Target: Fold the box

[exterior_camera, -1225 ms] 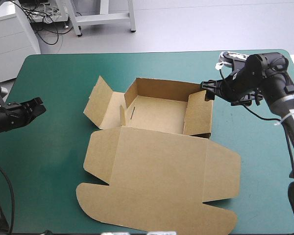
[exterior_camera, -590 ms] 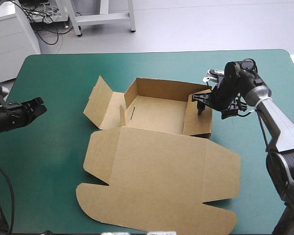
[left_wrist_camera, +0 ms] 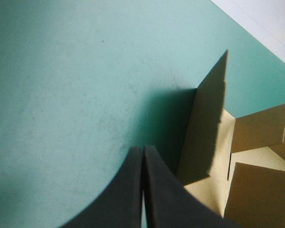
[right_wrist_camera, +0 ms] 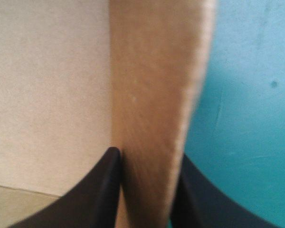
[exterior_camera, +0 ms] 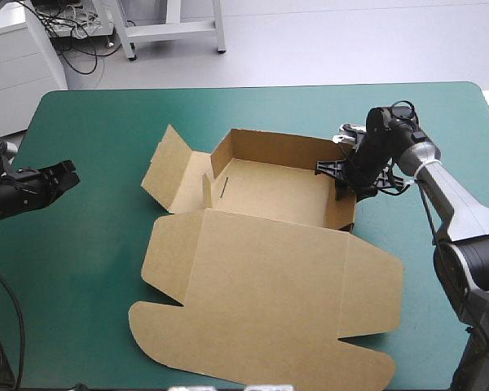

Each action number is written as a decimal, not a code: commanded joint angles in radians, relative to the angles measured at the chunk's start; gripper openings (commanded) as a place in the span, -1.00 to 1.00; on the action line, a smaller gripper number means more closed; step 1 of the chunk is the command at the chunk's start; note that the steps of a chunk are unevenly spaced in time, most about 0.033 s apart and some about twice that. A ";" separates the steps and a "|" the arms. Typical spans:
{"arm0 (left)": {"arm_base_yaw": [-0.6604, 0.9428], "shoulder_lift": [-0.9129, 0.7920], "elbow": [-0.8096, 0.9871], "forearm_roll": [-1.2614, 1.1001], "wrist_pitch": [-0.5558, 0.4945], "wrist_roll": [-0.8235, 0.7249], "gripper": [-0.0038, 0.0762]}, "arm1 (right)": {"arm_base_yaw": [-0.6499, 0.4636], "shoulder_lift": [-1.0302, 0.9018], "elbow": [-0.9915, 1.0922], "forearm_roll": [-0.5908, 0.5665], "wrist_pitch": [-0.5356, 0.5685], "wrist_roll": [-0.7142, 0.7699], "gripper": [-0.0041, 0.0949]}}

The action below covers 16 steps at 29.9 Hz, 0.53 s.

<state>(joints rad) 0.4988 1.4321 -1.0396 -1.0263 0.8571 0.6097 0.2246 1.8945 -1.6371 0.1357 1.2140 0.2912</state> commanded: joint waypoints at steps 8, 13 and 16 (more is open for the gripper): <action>-0.007 -0.039 -0.026 -0.054 -0.018 -0.003 -0.98 | -0.004 -0.056 -0.023 0.004 0.019 -0.058 -0.95; -0.007 -0.039 -0.026 -0.054 -0.034 -0.003 -0.98 | -0.004 -0.100 -0.023 0.014 -0.026 -0.105 -0.95; -0.007 -0.039 -0.026 -0.054 -0.048 -0.003 -0.98 | -0.004 -0.148 -0.023 0.014 -0.044 -0.148 -0.95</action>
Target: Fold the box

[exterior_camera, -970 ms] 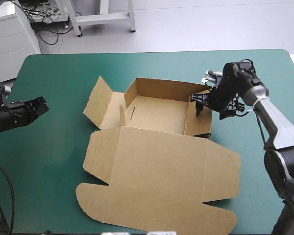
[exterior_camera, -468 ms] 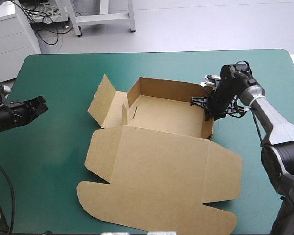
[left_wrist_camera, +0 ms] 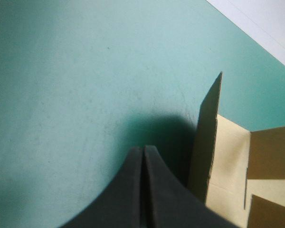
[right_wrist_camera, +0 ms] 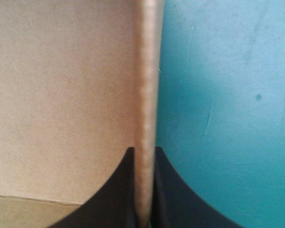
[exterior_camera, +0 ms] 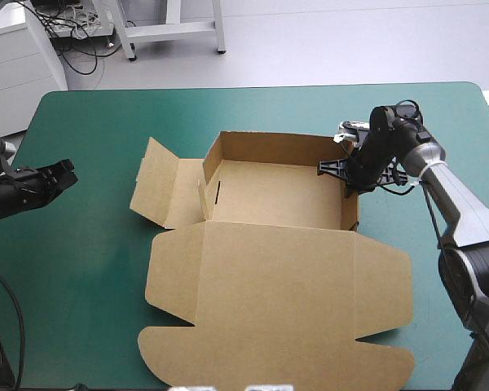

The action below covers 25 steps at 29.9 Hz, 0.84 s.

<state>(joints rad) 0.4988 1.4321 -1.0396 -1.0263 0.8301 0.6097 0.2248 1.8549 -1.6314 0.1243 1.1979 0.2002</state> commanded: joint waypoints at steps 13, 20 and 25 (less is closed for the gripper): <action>-0.006 -0.039 -0.026 0.008 -0.025 -0.003 -0.98 | -0.004 -0.394 -0.029 0.121 -0.092 -0.293 -0.95; -0.006 -0.039 -0.026 0.023 0.002 0.004 -0.98 | -0.004 -0.473 -0.031 0.268 -0.168 -0.399 -0.95; -0.006 -0.039 -0.026 0.025 0.067 0.065 -0.79 | -0.004 -0.469 -0.031 0.298 -0.199 -0.413 -0.95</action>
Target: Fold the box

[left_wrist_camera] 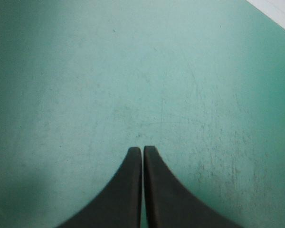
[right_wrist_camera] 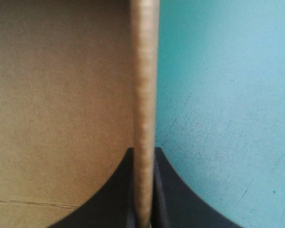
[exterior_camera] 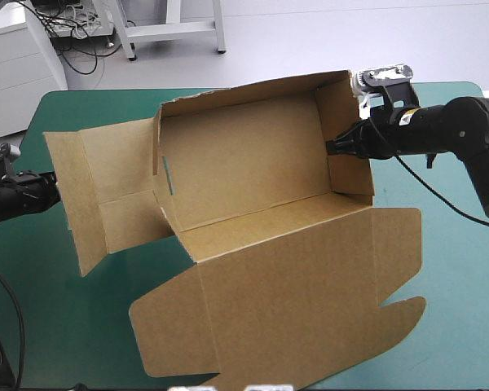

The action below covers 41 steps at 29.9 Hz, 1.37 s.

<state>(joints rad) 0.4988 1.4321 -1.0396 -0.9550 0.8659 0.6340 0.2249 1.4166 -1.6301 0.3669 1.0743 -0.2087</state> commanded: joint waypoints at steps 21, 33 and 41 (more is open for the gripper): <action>-0.150 -0.039 -0.028 -0.071 0.186 0.029 0.49 | -0.004 -0.021 -0.032 0.055 -0.170 -0.015 -0.95; -0.177 -0.039 -0.028 -0.488 0.423 0.149 0.49 | -0.004 -0.001 -0.032 0.033 -0.177 0.004 -0.95; -0.243 -0.041 -0.100 -0.438 0.440 0.154 0.40 | -0.004 0.059 -0.032 0.029 -0.164 0.042 -0.95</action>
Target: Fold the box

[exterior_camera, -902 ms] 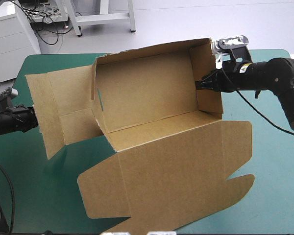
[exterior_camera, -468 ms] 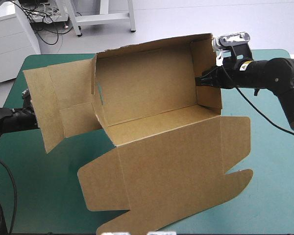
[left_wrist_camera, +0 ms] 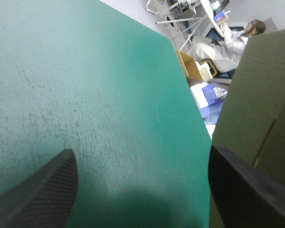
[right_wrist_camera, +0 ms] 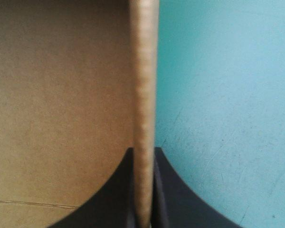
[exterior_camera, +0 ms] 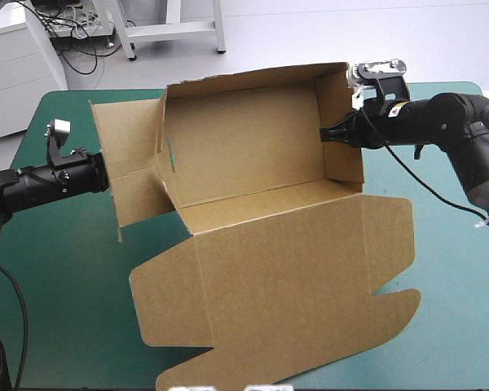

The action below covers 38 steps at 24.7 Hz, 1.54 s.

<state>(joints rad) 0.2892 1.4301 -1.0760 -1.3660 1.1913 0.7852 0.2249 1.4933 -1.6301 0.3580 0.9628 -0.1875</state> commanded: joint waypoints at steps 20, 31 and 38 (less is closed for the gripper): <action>-0.146 -0.059 -0.252 0.067 0.109 -0.136 0.37 | -0.004 0.054 -0.032 -0.052 -0.047 0.070 -0.95; -0.211 -0.105 -0.252 0.104 0.109 -0.181 0.37 | -0.004 0.073 -0.032 -0.069 -0.045 0.076 -0.95; -0.255 -0.107 -0.252 0.195 0.077 -0.254 0.36 | 0.019 0.071 -0.032 -0.084 -0.017 0.113 -0.95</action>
<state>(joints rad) 0.0400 1.3593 -1.2980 -1.1393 1.2219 0.5666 0.2293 1.6107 -1.6297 0.2555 0.9815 -0.0885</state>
